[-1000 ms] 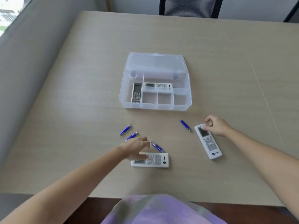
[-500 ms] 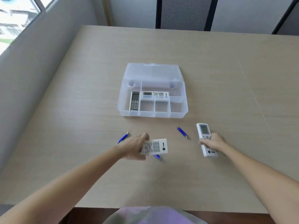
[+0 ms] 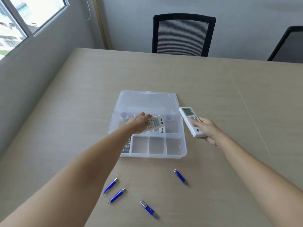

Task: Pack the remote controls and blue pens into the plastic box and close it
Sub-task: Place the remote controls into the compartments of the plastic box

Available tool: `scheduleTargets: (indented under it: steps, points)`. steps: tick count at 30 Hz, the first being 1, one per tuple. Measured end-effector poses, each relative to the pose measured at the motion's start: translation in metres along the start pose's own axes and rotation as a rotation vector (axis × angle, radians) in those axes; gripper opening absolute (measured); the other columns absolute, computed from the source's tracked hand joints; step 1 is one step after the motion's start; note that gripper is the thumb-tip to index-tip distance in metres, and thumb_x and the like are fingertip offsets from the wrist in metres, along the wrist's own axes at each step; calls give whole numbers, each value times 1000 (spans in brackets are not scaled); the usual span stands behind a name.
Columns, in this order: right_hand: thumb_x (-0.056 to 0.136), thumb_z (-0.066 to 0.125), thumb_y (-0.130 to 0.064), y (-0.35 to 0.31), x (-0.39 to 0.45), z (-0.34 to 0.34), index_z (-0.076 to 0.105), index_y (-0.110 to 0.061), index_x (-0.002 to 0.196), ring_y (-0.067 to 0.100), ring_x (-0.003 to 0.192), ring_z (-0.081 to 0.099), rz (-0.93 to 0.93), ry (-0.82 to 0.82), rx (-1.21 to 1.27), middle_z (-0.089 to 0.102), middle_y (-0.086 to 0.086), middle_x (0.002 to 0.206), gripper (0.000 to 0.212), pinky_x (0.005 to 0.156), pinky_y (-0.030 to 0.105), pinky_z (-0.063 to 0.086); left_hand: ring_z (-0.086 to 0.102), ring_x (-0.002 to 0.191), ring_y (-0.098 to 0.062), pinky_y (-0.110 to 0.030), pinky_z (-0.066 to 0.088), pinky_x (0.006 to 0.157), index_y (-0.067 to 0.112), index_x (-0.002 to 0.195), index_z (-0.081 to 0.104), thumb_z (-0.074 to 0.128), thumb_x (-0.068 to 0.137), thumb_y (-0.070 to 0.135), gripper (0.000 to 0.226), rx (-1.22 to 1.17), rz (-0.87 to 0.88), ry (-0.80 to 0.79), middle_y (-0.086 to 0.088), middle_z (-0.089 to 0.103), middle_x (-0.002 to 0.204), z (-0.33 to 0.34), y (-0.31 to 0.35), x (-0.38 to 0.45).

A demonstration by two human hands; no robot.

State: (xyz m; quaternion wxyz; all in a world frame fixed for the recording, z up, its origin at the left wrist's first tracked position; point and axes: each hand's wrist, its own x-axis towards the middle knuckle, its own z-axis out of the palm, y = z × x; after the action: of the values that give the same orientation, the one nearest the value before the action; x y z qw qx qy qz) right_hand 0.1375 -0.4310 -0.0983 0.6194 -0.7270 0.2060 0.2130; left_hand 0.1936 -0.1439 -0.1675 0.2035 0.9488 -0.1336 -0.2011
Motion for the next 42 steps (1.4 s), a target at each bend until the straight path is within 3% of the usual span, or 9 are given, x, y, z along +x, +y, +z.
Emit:
scheduleTargets:
  steps: [13, 17, 20, 22, 26, 30, 33, 38, 42]
  points:
    - [92, 62, -14, -3, 70, 43, 46, -5, 126, 12, 64, 66, -49, -60, -65, 67, 9, 92, 39, 52, 22, 55, 42, 126, -26, -41, 26, 106, 37, 139, 46, 43, 98, 28, 42, 312, 141, -180, 0, 55, 136, 14, -39, 27]
    - [87, 67, -9, -12, 76, 48, 52, -6, 121, 18, 68, 66, -153, -103, -272, 67, 20, 103, 37, 55, 24, 56, 42, 130, -23, -41, 26, 109, 29, 130, 58, 53, 92, 18, 40, 172, 144, 171, 2, 52, 140, 8, -36, 12]
    - [85, 72, -15, -17, 80, 69, 62, -12, 119, 27, 82, 69, -218, -213, -530, 70, 18, 111, 35, 68, 31, 56, 46, 125, -30, -44, 32, 104, 24, 130, 56, 54, 87, 9, 46, 80, -104, 578, -7, 48, 141, 10, -51, -17]
    - [83, 73, -26, -15, 82, 88, 67, -23, 119, 28, 99, 68, -224, -266, -687, 72, 9, 113, 36, 87, 38, 54, 40, 130, -35, -48, 32, 105, 22, 140, 44, 50, 88, 8, 54, 52, -330, 652, -12, 37, 149, 10, -70, -39]
    - [85, 68, -36, -9, 90, 122, 67, -33, 121, 20, 120, 59, -238, -239, -828, 72, -3, 118, 35, 111, 49, 34, 34, 137, -38, -49, 34, 107, 19, 153, 17, 32, 98, 6, 58, -239, -549, 448, -13, 24, 157, 17, -88, -58]
    - [95, 56, -25, 0, 97, 137, 60, -24, 132, 21, 107, 62, -246, -287, -881, 72, 6, 106, 38, 100, 29, 43, 55, 110, -41, -42, 42, 88, 23, 154, 10, 30, 95, -4, 68, -381, -504, 435, -22, 55, 134, 21, -87, -58]
    - [100, 43, -25, 6, 99, 140, 49, -26, 141, 27, 120, 57, -296, -279, -1000, 68, 8, 123, 42, 99, 28, 39, 58, 107, -41, -42, 46, 88, 31, 153, 10, 30, 97, -1, 68, -429, -550, 421, -24, 61, 126, 21, -88, -57]
    - [101, 27, -47, 15, 74, 140, 15, -35, 153, 30, 150, 8, -277, -217, -1194, 18, 8, 162, 55, 119, 54, 2, 48, 124, -39, -42, 38, 103, 22, 154, 9, 33, 101, 11, 59, -492, -491, 410, -23, 42, 144, 15, -84, -66]
    - [97, 51, -19, 37, 10, 120, 62, -9, 121, 29, 106, 58, -731, 118, -804, 62, 11, 111, 28, 94, 43, 46, 47, 118, -31, -45, 43, 101, 5, 136, 43, 49, 96, 15, 41, -349, -264, 759, -18, 47, 129, 25, -73, -113]
